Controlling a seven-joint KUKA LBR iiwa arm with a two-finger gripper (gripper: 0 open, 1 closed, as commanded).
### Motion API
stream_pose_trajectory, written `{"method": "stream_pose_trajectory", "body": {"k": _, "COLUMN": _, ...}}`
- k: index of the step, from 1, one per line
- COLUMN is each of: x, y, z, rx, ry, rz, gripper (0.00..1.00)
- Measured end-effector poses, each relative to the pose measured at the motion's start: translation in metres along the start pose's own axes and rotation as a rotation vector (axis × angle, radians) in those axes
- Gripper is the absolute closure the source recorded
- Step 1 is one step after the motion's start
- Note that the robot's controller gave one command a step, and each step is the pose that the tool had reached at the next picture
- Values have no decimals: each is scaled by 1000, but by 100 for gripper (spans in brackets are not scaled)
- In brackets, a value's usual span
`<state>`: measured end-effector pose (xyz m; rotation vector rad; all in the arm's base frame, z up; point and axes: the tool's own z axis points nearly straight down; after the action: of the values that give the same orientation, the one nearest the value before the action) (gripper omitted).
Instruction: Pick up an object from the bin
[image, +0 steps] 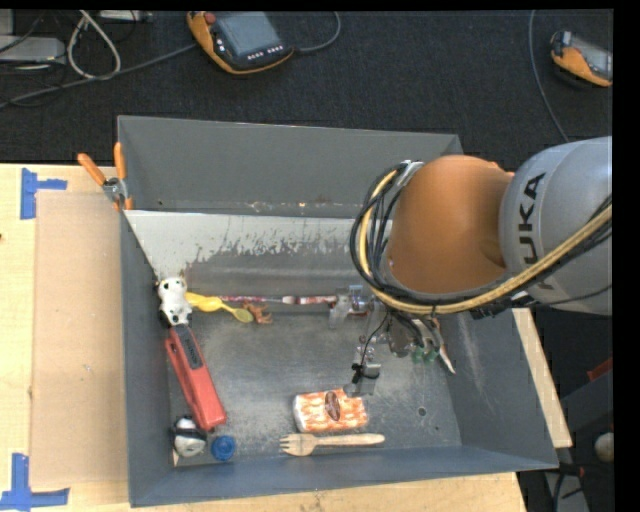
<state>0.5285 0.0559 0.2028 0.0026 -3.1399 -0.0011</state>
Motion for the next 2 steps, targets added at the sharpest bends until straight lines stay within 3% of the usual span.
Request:
{"method": "stream_pose_trajectory", "body": {"k": 1, "x": 21, "y": -9, "z": 89, "rx": 0, "ry": -1, "rz": -29, "gripper": 0}}
{"method": "stream_pose_trajectory", "body": {"k": 2, "x": 30, "y": -10, "z": 127, "rx": 0, "ry": 3, "rz": -51, "gripper": 0}}
